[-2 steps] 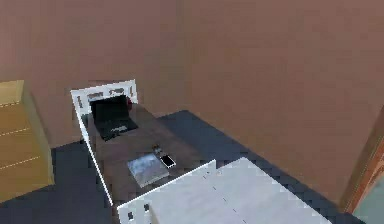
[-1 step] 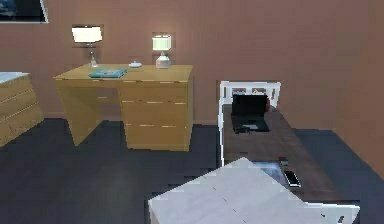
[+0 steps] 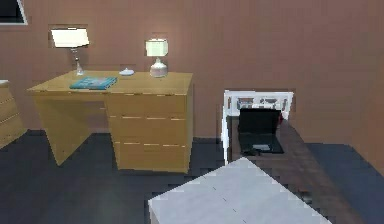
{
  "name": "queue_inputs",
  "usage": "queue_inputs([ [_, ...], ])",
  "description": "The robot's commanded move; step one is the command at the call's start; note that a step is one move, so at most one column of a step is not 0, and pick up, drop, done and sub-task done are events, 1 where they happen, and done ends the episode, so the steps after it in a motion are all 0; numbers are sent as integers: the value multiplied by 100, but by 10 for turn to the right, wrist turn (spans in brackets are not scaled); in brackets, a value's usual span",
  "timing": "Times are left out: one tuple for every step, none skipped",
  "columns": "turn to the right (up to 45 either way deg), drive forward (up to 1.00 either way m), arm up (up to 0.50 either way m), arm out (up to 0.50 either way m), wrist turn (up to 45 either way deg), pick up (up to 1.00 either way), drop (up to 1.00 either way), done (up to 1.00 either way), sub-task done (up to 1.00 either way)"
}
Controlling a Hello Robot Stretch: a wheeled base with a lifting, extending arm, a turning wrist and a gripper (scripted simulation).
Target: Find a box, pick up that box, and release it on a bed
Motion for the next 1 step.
queue_inputs([
  [-450,0,0,0,0,0,0,0,0],
])
